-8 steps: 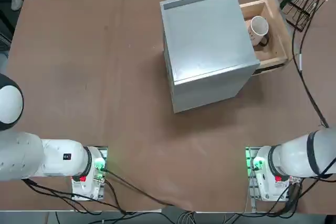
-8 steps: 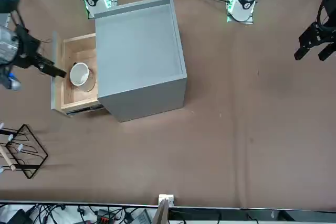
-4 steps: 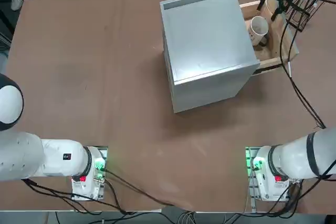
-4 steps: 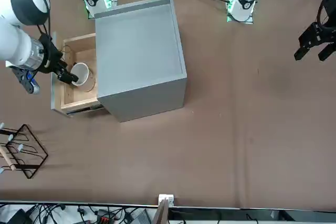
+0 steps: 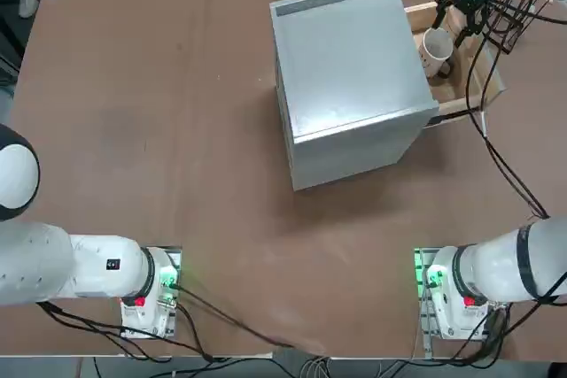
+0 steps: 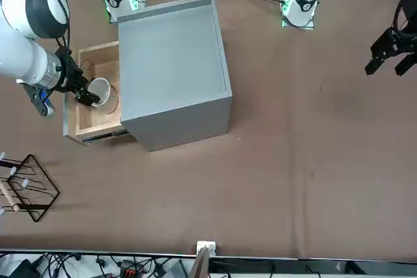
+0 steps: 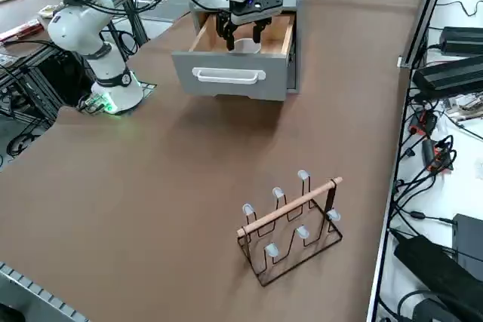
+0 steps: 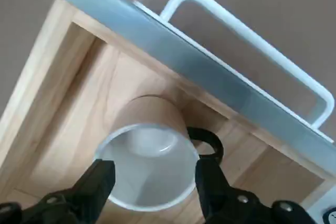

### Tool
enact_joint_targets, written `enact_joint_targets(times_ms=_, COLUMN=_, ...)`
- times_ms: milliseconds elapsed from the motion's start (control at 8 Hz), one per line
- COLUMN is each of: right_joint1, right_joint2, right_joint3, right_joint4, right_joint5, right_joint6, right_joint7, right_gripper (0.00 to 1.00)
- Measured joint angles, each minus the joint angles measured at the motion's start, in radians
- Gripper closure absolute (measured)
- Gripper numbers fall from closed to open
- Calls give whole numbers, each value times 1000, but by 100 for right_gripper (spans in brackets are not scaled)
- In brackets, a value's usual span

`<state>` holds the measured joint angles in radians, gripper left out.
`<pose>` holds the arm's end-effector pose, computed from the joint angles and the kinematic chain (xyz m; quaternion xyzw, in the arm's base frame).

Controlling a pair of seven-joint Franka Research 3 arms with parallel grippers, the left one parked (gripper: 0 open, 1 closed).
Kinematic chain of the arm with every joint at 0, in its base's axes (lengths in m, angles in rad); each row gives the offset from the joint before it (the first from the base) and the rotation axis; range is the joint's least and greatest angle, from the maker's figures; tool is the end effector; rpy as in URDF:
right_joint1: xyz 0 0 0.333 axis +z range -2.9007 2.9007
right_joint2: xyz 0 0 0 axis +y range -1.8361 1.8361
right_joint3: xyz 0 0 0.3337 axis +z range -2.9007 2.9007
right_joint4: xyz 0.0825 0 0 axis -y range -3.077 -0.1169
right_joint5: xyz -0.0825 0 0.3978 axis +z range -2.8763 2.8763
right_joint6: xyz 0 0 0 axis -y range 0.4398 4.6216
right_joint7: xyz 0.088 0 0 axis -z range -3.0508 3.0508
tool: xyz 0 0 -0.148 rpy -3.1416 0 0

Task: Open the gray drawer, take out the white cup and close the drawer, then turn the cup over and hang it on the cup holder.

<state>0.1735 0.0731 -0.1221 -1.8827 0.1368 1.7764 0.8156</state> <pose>0.5652 0.0474 0.4268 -0.9148 0.3893 0.1064 0.0179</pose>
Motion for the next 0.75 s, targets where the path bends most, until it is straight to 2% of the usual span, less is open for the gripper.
enact_joint_targets(times_ms=750, right_joint1=3, right_joint2=-29, right_joint3=6, right_joint4=-57, right_joint5=-62, right_joint6=24, right_joint7=-119, right_gripper=7)
